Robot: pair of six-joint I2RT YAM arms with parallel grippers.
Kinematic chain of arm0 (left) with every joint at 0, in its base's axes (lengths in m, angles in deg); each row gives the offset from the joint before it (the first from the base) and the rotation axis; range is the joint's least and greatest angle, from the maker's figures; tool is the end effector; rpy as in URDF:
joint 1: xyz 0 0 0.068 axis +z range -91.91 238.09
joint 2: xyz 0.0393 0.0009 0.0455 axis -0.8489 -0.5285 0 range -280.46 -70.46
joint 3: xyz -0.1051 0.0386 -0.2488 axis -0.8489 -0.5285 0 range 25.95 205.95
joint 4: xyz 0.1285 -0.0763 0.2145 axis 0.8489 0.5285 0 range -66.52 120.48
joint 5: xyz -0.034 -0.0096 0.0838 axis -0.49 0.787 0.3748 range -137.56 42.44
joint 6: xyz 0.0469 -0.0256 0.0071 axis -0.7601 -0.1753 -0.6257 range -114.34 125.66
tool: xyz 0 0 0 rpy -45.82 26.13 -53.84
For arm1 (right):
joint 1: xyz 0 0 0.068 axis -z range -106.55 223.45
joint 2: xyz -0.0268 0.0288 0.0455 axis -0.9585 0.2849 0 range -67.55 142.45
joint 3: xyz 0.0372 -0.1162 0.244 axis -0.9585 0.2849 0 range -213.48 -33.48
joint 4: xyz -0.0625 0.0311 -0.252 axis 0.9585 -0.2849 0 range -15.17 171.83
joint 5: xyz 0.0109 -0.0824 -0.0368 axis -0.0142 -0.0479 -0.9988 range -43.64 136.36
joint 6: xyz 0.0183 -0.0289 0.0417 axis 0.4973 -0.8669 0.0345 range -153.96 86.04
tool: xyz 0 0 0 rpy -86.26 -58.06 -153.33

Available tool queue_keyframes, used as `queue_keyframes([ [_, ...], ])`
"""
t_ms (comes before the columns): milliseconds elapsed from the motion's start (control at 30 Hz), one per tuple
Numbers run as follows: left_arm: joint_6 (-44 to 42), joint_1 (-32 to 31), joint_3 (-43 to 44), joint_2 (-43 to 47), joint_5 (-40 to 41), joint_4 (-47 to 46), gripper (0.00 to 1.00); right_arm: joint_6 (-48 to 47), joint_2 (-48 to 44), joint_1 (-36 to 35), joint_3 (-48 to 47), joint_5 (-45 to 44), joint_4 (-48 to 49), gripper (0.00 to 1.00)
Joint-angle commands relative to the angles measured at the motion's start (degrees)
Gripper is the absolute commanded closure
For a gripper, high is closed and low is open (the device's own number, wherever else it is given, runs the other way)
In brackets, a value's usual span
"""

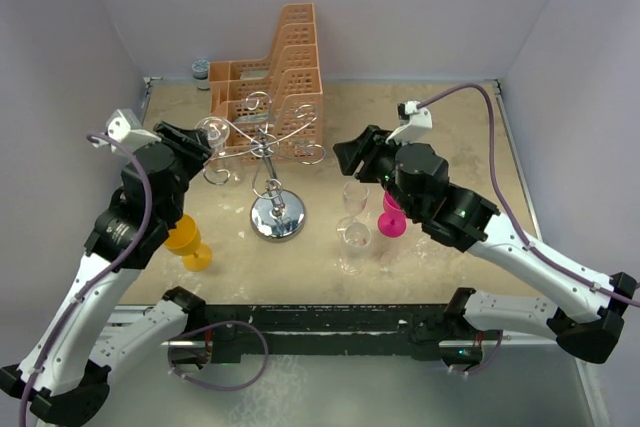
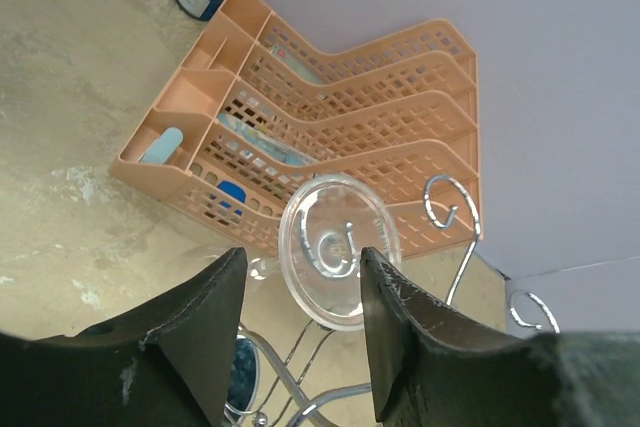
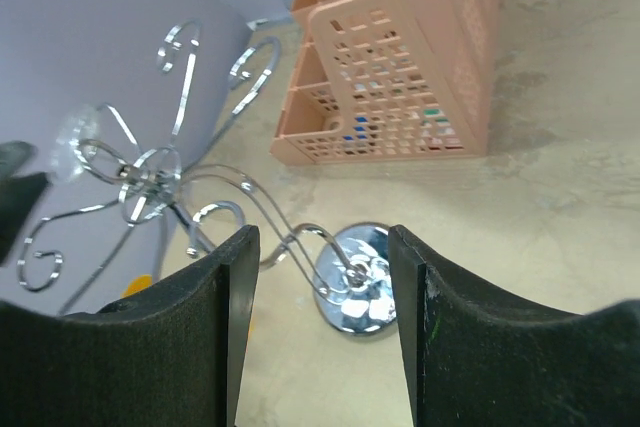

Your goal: Place the wine glass upside down on the wine glass rack

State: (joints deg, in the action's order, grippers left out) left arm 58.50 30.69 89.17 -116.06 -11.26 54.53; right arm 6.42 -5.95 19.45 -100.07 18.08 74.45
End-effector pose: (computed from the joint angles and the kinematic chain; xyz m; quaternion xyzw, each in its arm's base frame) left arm 0.1433 -0.0507 0.4096 -0.3524 0.6851 -0.1924 0.6078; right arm 0.1539 0.1830 0.4224 0.0850 0.7150 0.3725 0.5855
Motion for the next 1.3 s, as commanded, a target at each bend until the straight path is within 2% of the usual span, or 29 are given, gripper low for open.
queue_keyframes([
  [0, -3.97, 0.32, 8.02, 2.85, 1.92, 2.80, 0.53, -3.24, 0.05, -0.01, -3.78, -6.98, -6.68, 0.43],
  [167, -8.46, 0.33, 12.66, 6.22, 4.11, 4.37, 0.52, -1.29, -0.30, -0.06, -2.59, -14.89, -13.84, 0.43],
  [400, -15.83, 0.33, 13.97, 8.00, -1.39, 3.03, 0.50, -2.67, 1.19, -0.06, -2.08, -15.86, -17.27, 0.43],
  [467, -17.83, 0.28, 14.21, 7.91, -3.64, 2.78, 0.50, -3.49, 2.11, -0.06, -2.20, -13.76, -18.05, 0.44],
  [633, -20.34, 0.32, 14.39, 7.91, -7.51, 1.29, 0.50, -11.89, 2.89, -0.05, -0.37, 0.94, -12.84, 0.45],
  [767, -21.37, 0.32, 13.82, 8.04, -10.89, -0.97, 0.50, -10.46, 4.68, -0.06, 0.52, 5.68, -14.04, 0.54],
  [933, -22.29, 0.33, 11.46, 8.86, -19.17, -6.54, 0.50, -8.40, 5.79, -0.06, 2.50, 7.68, -15.93, 0.59],
  [1133, -22.70, 0.33, 11.33, 8.23, -20.25, -7.36, 0.50, -7.19, 6.82, -0.10, 3.85, 9.50, -15.92, 0.60],
  [1267, -22.54, 0.28, 10.83, 8.22, -21.12, -7.84, 0.50, -6.56, 9.36, -0.06, 2.38, 7.66, -17.84, 0.68],
])
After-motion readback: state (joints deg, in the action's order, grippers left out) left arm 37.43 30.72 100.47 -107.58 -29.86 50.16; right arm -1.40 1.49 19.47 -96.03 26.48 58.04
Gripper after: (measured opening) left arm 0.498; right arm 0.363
